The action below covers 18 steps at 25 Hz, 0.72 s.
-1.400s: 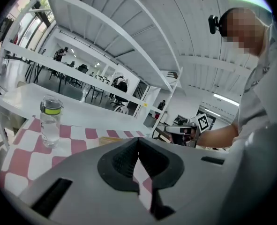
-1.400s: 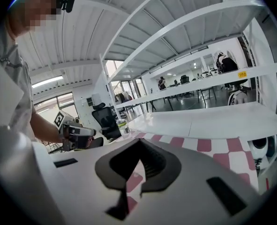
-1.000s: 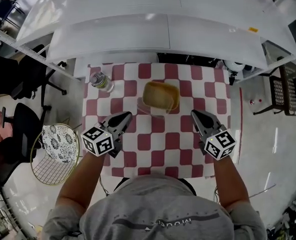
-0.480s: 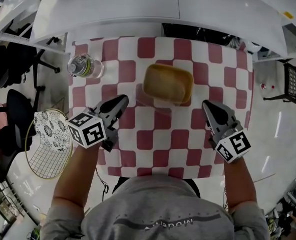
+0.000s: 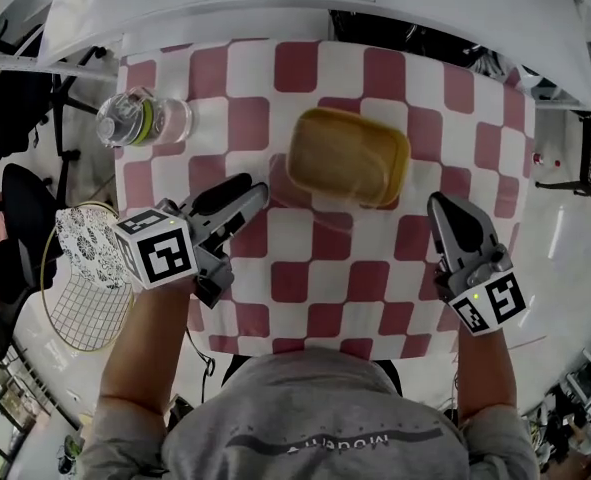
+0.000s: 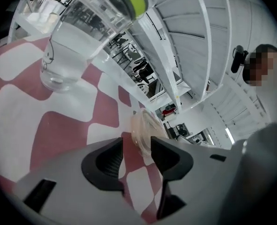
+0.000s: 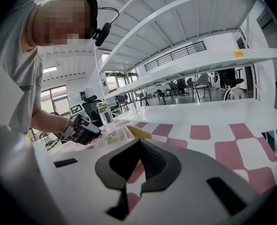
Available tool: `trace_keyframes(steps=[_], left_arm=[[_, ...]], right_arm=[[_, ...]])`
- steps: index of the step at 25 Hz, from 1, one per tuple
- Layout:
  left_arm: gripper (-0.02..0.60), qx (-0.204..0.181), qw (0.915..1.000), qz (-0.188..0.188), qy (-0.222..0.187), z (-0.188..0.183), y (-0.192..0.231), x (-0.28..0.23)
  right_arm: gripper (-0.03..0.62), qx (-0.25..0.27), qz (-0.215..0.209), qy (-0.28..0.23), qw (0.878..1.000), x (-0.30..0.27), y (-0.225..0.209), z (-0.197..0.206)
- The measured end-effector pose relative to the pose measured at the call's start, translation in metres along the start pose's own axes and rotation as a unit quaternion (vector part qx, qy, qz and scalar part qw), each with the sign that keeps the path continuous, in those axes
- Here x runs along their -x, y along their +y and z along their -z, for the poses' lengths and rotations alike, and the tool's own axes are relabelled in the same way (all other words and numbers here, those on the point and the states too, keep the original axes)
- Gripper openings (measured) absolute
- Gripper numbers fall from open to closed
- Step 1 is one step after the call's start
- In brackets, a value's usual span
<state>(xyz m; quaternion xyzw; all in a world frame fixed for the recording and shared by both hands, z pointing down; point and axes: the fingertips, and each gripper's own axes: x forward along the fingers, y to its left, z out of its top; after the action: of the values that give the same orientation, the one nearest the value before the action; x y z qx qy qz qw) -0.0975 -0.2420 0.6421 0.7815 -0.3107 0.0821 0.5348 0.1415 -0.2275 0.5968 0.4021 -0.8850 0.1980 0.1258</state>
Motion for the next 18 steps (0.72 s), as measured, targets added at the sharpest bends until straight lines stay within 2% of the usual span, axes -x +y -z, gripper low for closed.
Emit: trace_keyframes(steps=[10, 15, 18], left_arm=[[0.19, 0.055, 0.9974, 0.046, 0.005, -0.001, -0.008, -0.02], [0.188, 0.072, 0.9961, 0.051, 0.007, -0.002, -0.007, -0.025], [0.137, 0.074, 0.996, 0.05, 0.005, -0.002, -0.005, -0.024]], right_arm=[[0.025, -0.012, -0.01, -0.013, 1.0, -0.002, 0.007, -0.005], [0.025, -0.014, -0.011, -0.01, 1.0, -0.003, 0.007, -0.002], [0.025, -0.016, -0.012, -0.008, 1.0, -0.004, 0.007, 0.0]])
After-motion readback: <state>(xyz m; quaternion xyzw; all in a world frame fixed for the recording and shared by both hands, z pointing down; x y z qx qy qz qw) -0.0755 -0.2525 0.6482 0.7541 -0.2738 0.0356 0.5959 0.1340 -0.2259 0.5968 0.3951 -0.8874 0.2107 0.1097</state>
